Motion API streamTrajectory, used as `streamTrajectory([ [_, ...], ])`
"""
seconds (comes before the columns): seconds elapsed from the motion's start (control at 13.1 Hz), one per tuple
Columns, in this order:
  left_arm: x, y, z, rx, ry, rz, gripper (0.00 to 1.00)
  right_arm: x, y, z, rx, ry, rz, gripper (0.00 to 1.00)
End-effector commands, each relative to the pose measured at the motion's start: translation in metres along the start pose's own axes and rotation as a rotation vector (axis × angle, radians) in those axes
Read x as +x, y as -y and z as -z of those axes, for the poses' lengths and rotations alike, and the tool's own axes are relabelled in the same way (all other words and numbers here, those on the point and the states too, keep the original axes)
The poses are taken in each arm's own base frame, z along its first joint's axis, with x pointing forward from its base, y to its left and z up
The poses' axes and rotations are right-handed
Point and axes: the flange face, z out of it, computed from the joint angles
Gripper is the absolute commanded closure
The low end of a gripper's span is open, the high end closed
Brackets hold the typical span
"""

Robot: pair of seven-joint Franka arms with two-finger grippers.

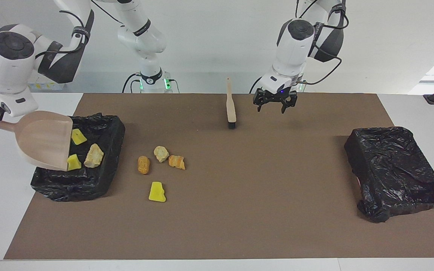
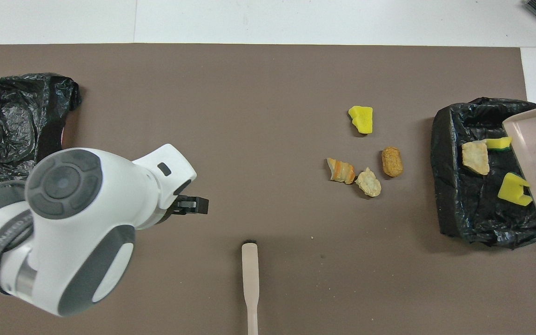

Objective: Sweep and dump trash in bin

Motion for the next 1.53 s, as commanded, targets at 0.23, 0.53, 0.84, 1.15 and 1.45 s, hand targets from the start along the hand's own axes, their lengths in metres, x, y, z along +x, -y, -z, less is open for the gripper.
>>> streamTrajectory([
  [0.23, 0.023, 0.082, 0.094, 0.01, -0.014, -0.074, 0.0, 0.0, 0.011, 0.034, -0.034, -0.05, 0.042, 1.0],
  [0.53, 0.02, 0.137, 0.149, 0.069, -0.024, -0.1, 0.0, 0.008, 0.014, 0.04, -0.052, -0.218, -0.036, 1.0],
  [0.84, 0.04, 0.156, 0.159, 0.096, 0.008, -0.11, 0.0, 0.026, 0.016, 0.046, -0.042, -0.399, -0.225, 1.0],
  [1.15, 0.042, 0.177, 0.159, 0.007, -0.006, -0.068, 0.0, 0.085, 0.014, 0.074, 0.057, -0.487, -0.487, 1.0],
  [1.45, 0.034, 0.18, 0.159, 0.006, -0.02, -0.063, 0.0, 0.143, 0.004, 0.097, 0.187, -0.565, -0.738, 1.0],
])
